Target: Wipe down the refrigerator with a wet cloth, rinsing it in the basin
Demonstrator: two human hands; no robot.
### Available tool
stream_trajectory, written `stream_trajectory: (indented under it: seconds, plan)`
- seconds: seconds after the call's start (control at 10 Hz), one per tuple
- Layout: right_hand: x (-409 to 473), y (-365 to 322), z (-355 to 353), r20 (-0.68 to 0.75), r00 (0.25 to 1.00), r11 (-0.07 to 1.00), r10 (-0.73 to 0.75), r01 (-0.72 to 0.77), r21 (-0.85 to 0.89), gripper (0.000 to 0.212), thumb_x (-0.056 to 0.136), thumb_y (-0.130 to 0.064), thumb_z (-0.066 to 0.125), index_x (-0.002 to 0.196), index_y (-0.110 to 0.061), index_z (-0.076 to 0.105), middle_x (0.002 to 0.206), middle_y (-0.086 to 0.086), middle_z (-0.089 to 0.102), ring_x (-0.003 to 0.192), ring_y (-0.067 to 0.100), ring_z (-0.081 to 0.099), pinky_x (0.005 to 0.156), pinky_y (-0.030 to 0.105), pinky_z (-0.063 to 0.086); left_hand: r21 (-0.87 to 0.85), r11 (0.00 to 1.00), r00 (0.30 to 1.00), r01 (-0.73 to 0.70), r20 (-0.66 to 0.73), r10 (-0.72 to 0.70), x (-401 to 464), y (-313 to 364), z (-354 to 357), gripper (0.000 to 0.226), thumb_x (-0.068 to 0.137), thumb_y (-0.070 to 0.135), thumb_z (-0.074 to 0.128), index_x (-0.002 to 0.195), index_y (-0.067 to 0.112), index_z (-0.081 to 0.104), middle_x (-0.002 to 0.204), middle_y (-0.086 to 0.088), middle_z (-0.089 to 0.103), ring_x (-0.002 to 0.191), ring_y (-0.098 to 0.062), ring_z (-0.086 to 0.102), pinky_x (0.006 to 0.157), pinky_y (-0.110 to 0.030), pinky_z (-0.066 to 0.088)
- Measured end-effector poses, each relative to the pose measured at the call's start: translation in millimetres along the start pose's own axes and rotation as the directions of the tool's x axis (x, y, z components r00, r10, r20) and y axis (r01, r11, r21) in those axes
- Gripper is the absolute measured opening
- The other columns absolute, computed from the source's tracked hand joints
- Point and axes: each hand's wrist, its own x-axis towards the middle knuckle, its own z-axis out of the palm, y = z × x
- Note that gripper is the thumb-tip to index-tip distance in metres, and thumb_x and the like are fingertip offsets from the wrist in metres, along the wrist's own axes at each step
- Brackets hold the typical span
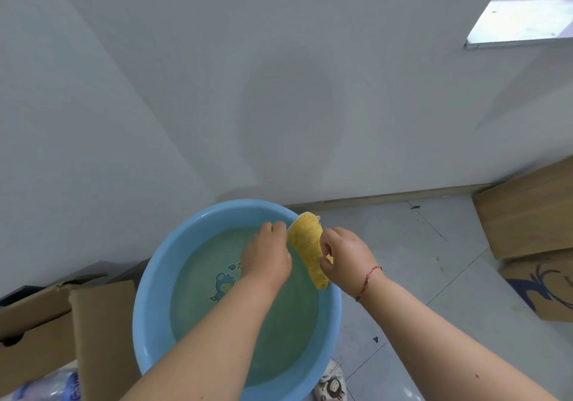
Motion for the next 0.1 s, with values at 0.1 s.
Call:
stream_trajectory:
  seconds: [0.1]
  plan:
    - [13.2, -23.9, -2.0, -0.109, 0.989, 0.991, -0.104, 0.111, 0.068, 0.051, 0.049, 0.016, 0.057, 0.062, -0.024, 0.029, 0.058, -0.007, 0.03, 0.046, 0.017, 0.028, 0.04, 0.015, 0.014, 0.018, 0.997, 0.988, 0.071, -0.138, -0.068, -1.1, -6.4, -10.4, 0.012, 0.087, 0.003, 0.045, 0.088, 0.015, 0.041, 0.094, -0.006, 0.052, 0.076, -0.025, 0.041, 0.059, -0.033, 0.029]
